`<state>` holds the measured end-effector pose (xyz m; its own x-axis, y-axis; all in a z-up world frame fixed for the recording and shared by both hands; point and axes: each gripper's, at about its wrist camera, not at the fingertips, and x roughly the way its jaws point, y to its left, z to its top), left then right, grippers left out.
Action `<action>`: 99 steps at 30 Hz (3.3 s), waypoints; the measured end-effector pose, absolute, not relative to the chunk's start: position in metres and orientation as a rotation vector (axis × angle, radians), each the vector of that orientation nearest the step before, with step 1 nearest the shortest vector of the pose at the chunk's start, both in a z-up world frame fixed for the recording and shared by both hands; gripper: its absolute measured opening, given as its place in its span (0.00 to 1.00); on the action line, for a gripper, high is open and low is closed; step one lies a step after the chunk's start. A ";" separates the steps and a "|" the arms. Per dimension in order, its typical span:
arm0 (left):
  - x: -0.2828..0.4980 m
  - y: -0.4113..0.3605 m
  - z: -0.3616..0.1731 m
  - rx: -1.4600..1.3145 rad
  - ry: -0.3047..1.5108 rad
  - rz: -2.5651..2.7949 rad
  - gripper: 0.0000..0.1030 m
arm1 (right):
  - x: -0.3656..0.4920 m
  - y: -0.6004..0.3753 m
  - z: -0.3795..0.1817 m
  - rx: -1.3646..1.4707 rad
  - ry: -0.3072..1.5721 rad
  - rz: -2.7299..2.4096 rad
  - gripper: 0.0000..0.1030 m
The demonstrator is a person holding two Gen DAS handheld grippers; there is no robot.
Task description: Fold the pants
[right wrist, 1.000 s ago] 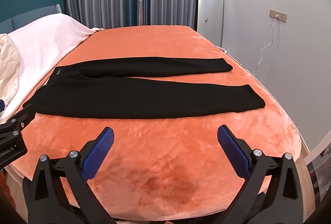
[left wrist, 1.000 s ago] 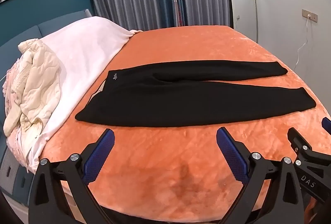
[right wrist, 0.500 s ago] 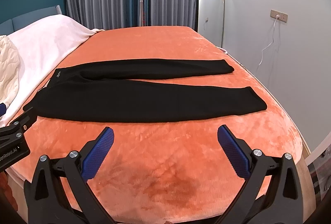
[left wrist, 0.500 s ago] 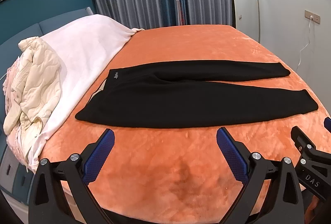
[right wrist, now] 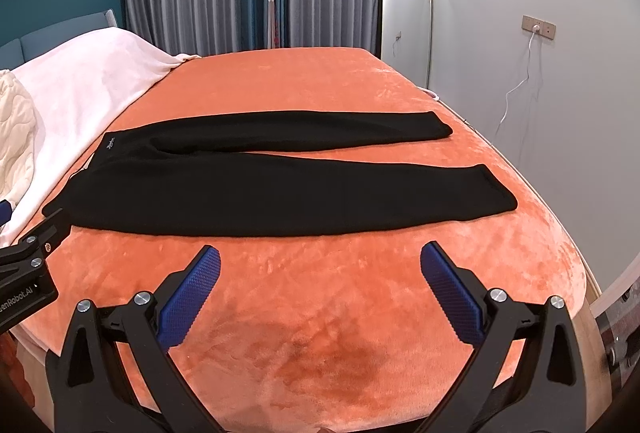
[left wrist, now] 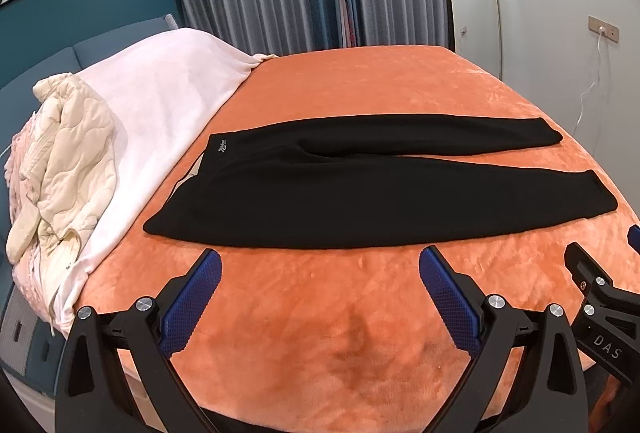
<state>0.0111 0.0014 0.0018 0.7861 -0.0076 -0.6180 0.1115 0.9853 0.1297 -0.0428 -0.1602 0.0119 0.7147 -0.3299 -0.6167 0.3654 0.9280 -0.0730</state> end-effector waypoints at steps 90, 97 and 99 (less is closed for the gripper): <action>0.244 0.040 -0.040 0.089 0.786 -0.001 0.95 | 0.135 -0.406 -0.019 0.096 0.801 -0.523 0.95; 0.396 0.135 -0.063 -0.083 0.898 0.118 0.95 | 0.246 -0.525 -0.033 0.113 0.872 -0.521 0.95; 0.433 0.162 -0.070 -0.081 0.913 0.201 0.95 | 0.276 -0.554 -0.043 0.117 0.906 -0.510 0.95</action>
<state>0.4326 0.1620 -0.0699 0.5938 0.1381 -0.7926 -0.2071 0.9782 0.0153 0.2757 -0.5535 -0.0432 0.5073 -0.3738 -0.7765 0.4701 0.8752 -0.1142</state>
